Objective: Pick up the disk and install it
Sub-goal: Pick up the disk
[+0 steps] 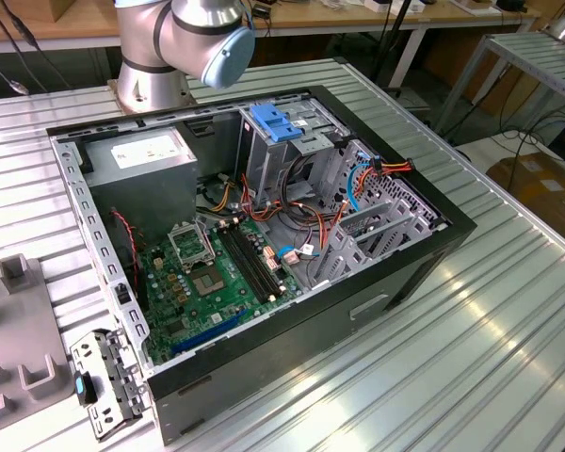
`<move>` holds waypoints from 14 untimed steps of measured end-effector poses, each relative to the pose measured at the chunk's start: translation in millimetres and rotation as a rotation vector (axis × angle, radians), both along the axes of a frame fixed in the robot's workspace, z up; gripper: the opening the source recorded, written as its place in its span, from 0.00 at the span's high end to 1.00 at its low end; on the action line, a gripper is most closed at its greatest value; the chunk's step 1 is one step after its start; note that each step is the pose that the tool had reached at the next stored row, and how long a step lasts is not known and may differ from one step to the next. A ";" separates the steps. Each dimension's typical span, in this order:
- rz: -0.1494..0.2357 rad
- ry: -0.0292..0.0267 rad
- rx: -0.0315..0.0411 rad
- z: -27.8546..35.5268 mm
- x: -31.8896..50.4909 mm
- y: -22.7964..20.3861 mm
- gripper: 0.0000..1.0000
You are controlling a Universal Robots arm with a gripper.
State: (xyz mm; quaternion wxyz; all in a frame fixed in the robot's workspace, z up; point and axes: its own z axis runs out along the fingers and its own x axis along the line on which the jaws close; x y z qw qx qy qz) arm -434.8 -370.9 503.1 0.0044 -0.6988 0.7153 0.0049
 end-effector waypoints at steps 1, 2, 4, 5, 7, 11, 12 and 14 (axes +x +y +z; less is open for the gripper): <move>0.000 0.0000 0.0000 0.0 2.0 0.0 0.63; 0.000 0.0000 0.0000 0.0 3.0 0.0 0.63; 0.000 0.0000 0.0000 0.0 5.2 0.0 0.63; 0.000 0.0000 0.0000 0.0 6.2 0.0 0.63; 0.000 0.0001 0.0000 0.1 10.4 0.0 0.63; 0.000 -0.0001 0.0001 0.0 18.0 0.0 0.63; 0.000 0.0000 0.0000 0.0 20.5 0.0 0.63; 0.000 0.0000 0.0000 0.0 23.5 0.0 0.63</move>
